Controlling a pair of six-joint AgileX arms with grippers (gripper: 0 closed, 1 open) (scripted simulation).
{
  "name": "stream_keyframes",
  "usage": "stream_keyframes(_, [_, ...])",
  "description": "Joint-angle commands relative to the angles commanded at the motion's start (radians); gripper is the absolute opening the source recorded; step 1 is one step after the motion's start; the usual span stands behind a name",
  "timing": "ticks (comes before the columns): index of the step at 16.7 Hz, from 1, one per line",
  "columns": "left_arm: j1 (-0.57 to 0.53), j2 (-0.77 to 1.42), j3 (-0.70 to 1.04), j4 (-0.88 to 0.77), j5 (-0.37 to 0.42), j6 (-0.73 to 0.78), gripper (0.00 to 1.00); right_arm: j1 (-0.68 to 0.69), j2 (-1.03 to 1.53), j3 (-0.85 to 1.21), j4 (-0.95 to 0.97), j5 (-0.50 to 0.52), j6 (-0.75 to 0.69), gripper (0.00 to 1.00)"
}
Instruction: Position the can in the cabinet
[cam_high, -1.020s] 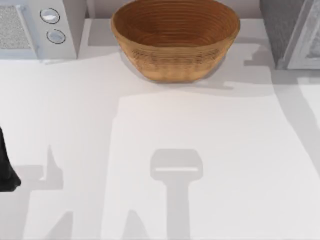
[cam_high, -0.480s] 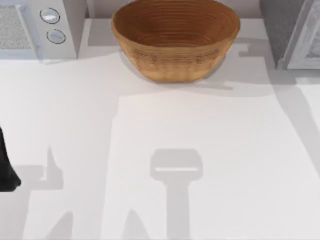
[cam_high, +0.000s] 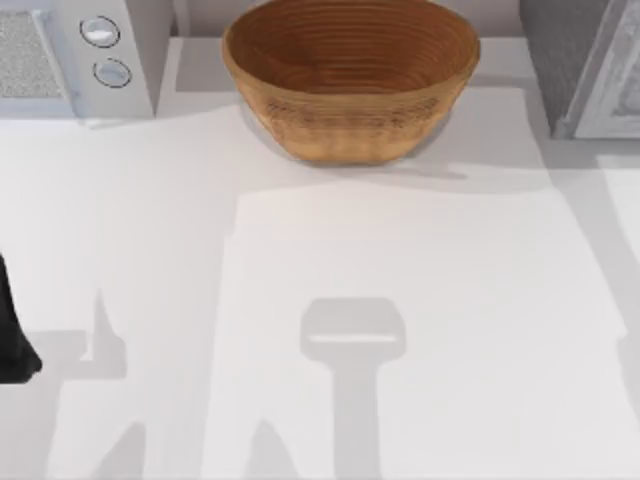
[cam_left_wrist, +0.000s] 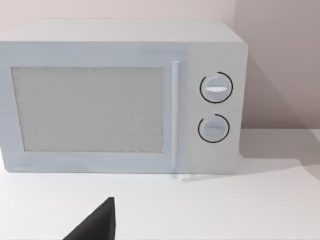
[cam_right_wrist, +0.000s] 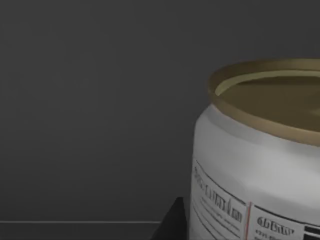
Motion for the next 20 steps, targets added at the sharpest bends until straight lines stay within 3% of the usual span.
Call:
stream_keyframes(16, [0.000,0.000,0.000,0.000,0.000,0.000,1.00,-0.046,0.396,0.544,-0.135,-0.037,-0.003,0.00])
stream_keyframes(20, [0.000,0.000,0.000,0.000,0.000,0.000,1.00,-0.049,0.442,0.593,-0.153,-0.047,-0.002,0.00])
